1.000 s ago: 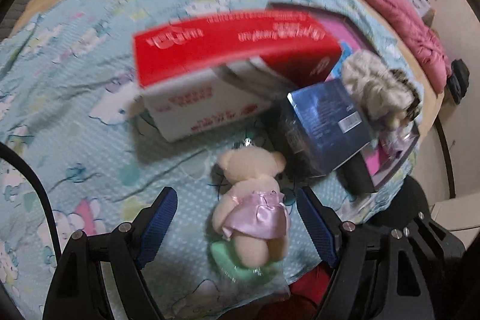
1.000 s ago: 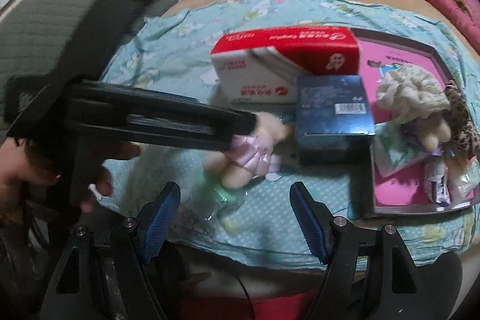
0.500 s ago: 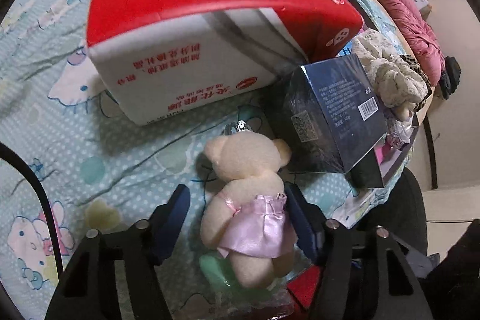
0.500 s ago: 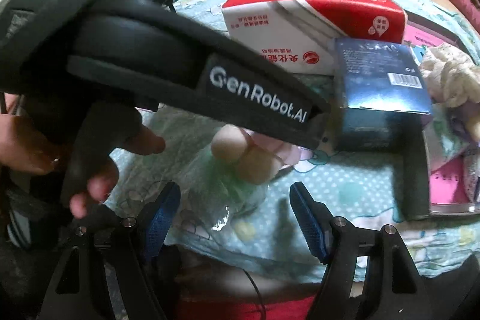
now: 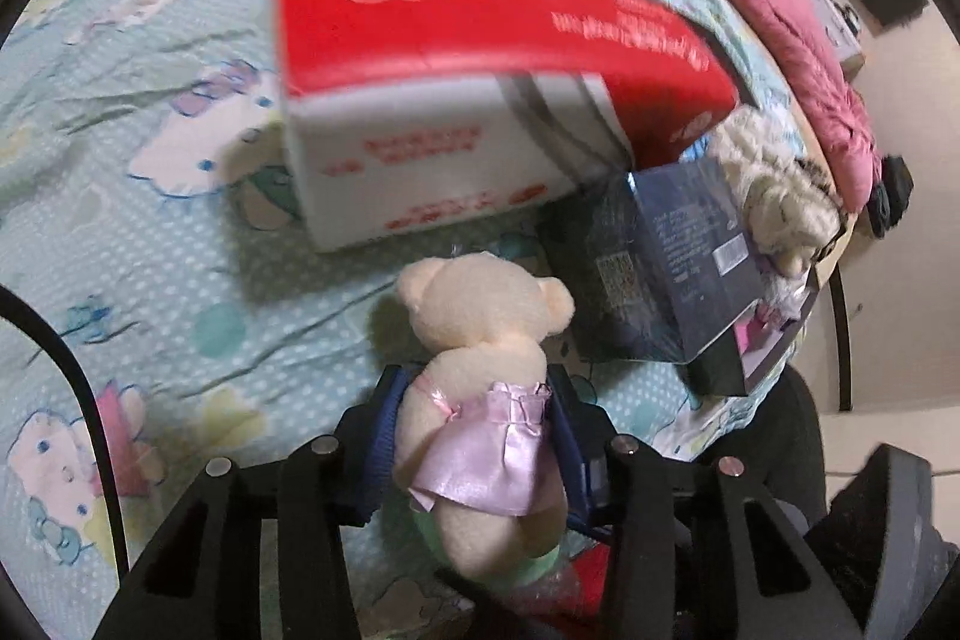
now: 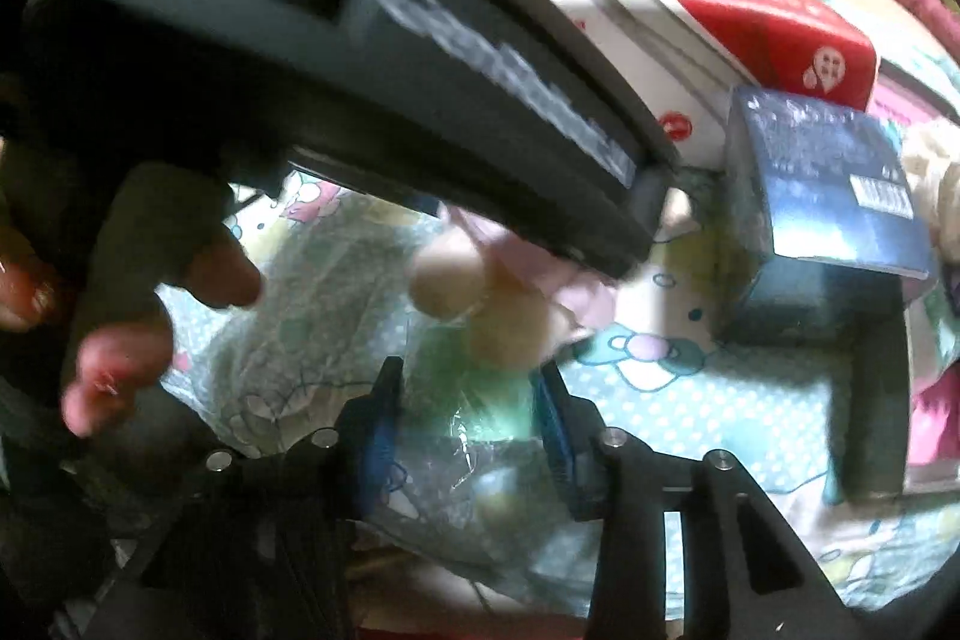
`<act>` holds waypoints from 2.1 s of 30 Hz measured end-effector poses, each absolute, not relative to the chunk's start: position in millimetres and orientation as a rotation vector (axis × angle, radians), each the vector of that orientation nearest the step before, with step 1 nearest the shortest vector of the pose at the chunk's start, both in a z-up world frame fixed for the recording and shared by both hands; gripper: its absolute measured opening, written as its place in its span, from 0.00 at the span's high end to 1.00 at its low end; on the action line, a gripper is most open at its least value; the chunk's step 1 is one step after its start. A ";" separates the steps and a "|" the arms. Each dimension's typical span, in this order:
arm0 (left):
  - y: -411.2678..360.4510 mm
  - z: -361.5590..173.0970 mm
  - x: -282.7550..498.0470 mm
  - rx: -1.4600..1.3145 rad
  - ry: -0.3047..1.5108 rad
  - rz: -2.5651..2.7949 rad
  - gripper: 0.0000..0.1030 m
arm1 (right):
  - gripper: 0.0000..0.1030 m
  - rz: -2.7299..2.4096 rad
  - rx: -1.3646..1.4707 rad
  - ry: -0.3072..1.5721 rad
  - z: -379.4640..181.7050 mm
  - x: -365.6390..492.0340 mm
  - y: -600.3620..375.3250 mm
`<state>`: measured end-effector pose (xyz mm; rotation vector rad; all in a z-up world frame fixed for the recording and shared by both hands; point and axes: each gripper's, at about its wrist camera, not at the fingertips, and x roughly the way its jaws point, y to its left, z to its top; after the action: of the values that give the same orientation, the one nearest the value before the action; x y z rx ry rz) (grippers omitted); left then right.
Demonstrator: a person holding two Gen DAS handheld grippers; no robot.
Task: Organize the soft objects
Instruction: 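Close the left tool on the pink-dress teddy bear while the right tool grips the mint-green bagged ball, then carry the teddy bear in the left tool while the right tool carries the green ball over the tray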
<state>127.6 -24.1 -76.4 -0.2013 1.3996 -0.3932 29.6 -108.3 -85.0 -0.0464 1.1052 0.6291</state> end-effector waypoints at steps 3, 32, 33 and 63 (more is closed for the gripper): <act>-15.5 -60.7 121.7 -0.233 1.354 -0.383 0.55 | 0.59 0.627 -0.060 1.087 -80.4 28.0 -112.7; -124.2 69.5 106.8 -0.086 1.038 -0.503 0.55 | 0.59 0.191 0.229 0.682 54.7 35.5 -338.4; -134.9 68.8 106.7 -0.071 1.042 -0.510 0.55 | 0.59 0.179 0.245 0.678 54.3 35.4 -346.7; -243.1 -7.0 104.9 0.148 1.158 -0.574 0.55 | 0.59 0.019 0.353 0.718 7.2 39.7 -411.6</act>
<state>104.9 -243.1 -7.0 0.1477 1.1576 -0.5743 39.7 -411.6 7.2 0.3533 0.7179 0.0187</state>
